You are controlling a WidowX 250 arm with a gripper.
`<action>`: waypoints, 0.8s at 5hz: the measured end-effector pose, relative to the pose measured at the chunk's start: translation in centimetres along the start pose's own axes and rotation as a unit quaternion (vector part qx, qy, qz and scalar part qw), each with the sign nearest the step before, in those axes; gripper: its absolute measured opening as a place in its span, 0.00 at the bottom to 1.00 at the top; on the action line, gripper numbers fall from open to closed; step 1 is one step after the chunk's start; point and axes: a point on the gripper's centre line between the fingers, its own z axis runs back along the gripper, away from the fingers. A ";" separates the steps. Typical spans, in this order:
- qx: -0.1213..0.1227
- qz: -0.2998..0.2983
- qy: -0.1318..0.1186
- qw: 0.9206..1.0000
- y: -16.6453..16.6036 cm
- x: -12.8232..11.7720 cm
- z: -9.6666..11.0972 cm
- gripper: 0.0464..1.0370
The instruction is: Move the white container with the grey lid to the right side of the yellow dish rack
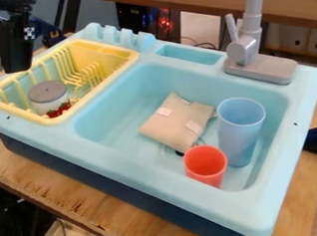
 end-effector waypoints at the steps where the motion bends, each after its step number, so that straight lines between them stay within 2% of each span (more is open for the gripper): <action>1: -0.008 -0.002 0.013 1.000 -0.1 0.1 -0.8 0.96; 3: -0.012 -0.024 0.026 0.999 -1.7 -0.7 -2.7 0.96; 4: -0.023 -0.034 0.046 0.998 -2.6 -1.4 -4.3 0.96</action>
